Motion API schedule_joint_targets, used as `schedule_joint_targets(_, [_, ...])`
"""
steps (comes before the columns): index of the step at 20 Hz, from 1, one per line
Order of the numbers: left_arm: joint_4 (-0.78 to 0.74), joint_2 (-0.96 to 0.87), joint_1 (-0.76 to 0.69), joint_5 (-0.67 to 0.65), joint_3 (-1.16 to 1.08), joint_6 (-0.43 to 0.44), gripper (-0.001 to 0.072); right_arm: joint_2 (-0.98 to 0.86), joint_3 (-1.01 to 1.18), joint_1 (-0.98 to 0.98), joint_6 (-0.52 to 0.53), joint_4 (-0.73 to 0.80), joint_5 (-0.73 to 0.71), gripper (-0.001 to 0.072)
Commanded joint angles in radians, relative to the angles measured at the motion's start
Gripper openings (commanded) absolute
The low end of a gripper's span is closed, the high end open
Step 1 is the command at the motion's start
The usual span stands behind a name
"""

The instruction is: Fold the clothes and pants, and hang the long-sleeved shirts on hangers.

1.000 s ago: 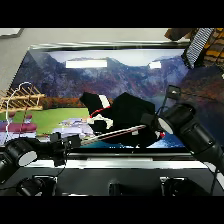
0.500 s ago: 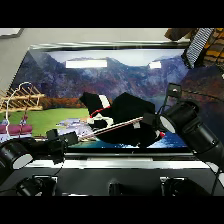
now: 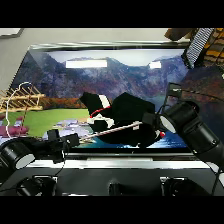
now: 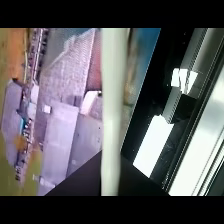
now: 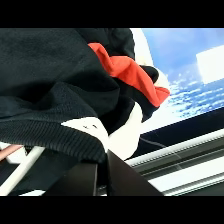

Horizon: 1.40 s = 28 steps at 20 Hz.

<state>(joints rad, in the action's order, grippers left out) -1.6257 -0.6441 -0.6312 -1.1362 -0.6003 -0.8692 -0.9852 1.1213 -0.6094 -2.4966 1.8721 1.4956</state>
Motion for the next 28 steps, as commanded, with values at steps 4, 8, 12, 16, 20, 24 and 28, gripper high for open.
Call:
schedule_joint_targets(4, [-0.002,-0.066,-0.006,0.039,-0.003,0.010,0.0034,0.015,0.005,-0.001,0.057,-0.036,-0.001,0.0053])
schedule_joint_targets(8, [-0.002,-0.099,-0.006,0.045,-0.025,0.069,0.0033,0.035,0.048,-0.001,0.124,-0.058,0.018,0.0053])
schedule_joint_targets(12, [-0.001,-0.112,-0.025,0.056,-0.074,0.109,0.0033,0.035,0.114,-0.001,0.191,-0.048,0.080,0.0053])
schedule_joint_targets(16, [0.002,-0.112,-0.025,0.043,-0.100,0.138,0.0033,0.034,0.145,0.000,0.256,0.018,0.102,0.0053])
schedule_joint_targets(20, [-0.044,-0.117,-0.025,0.044,-0.100,0.137,0.0033,0.035,0.177,-0.001,0.321,-0.045,0.144,0.0053])
schedule_joint_targets(24, [-0.078,-0.147,-0.024,0.072,-0.113,0.137,0.0033,0.035,0.195,-0.001,0.328,-0.061,0.195,0.0053])
schedule_joint_targets(28, [-0.100,-0.174,-0.001,0.102,-0.163,0.137,0.0033,0.034,0.195,-0.001,0.328,-0.078,0.208,0.0053])
